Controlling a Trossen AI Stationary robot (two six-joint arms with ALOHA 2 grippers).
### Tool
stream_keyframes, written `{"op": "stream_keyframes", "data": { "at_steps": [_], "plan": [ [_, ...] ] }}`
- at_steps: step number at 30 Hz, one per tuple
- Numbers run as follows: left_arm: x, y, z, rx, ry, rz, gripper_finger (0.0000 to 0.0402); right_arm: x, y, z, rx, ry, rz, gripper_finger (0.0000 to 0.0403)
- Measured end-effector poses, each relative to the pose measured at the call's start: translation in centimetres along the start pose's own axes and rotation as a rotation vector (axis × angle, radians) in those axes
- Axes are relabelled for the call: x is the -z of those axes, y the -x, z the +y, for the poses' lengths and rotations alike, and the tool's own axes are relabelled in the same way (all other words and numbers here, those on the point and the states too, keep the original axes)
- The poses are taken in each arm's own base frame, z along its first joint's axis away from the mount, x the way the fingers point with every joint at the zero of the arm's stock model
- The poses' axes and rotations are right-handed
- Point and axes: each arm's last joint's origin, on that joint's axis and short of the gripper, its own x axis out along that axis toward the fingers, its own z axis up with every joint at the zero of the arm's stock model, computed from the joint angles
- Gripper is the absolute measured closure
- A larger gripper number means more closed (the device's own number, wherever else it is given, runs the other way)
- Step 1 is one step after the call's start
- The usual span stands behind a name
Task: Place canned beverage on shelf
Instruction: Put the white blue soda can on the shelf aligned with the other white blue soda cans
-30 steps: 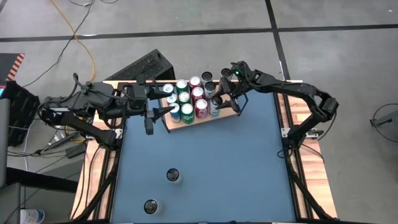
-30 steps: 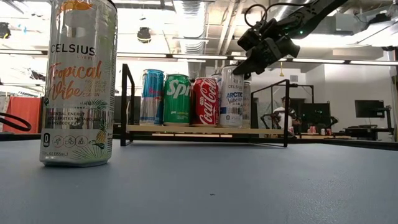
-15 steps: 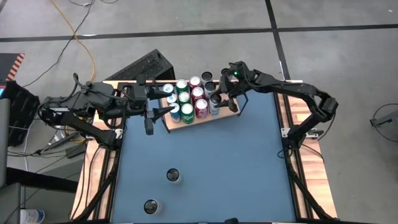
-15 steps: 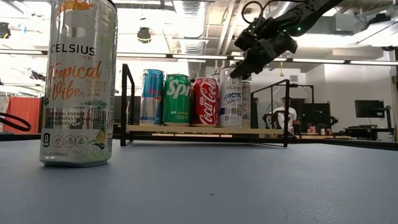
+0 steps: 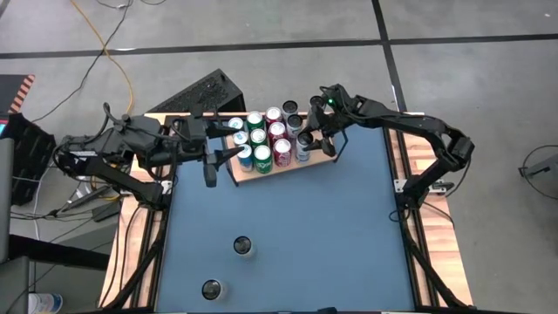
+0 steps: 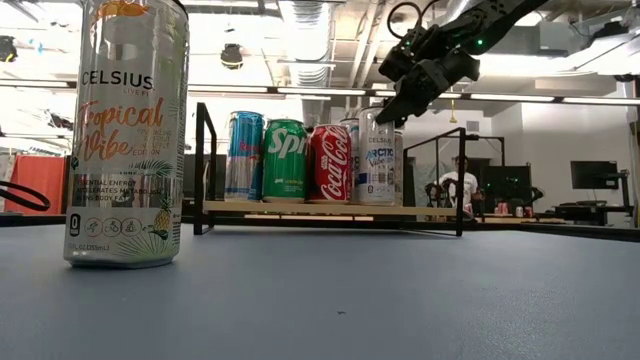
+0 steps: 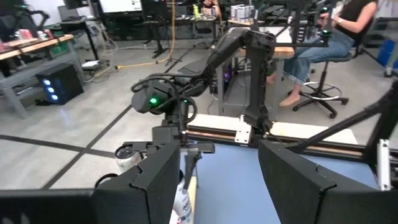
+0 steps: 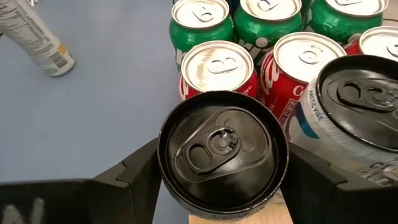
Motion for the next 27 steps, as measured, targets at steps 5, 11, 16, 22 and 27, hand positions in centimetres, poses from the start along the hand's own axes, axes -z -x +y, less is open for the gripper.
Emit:
{"op": "stream_keyframes", "data": {
  "at_steps": [5,11,16,22,27],
  "plan": [
    [0.0,0.0,0.0,-0.011,0.002,0.000,0.0196,0.1,0.0,0.0,0.006,-0.013,0.015,0.0122],
    [0.0,0.0,0.0,-0.011,0.009,0.000,0.0196,0.3,-0.5,0.6,0.068,-0.015,0.105,0.0071],
    [0.0,0.0,0.1,-0.026,0.008,0.003,0.0196,0.3,-0.5,1.0,0.085,0.011,0.137,0.0029],
    [0.1,0.0,0.1,-0.029,0.006,0.009,0.0196,0.5,0.8,1.0,0.099,-0.016,0.166,0.0025],
    [0.2,0.0,0.1,-0.029,0.010,0.019,0.0196,0.9,2.3,1.3,0.098,-0.062,0.201,0.0038]
  ]
}}
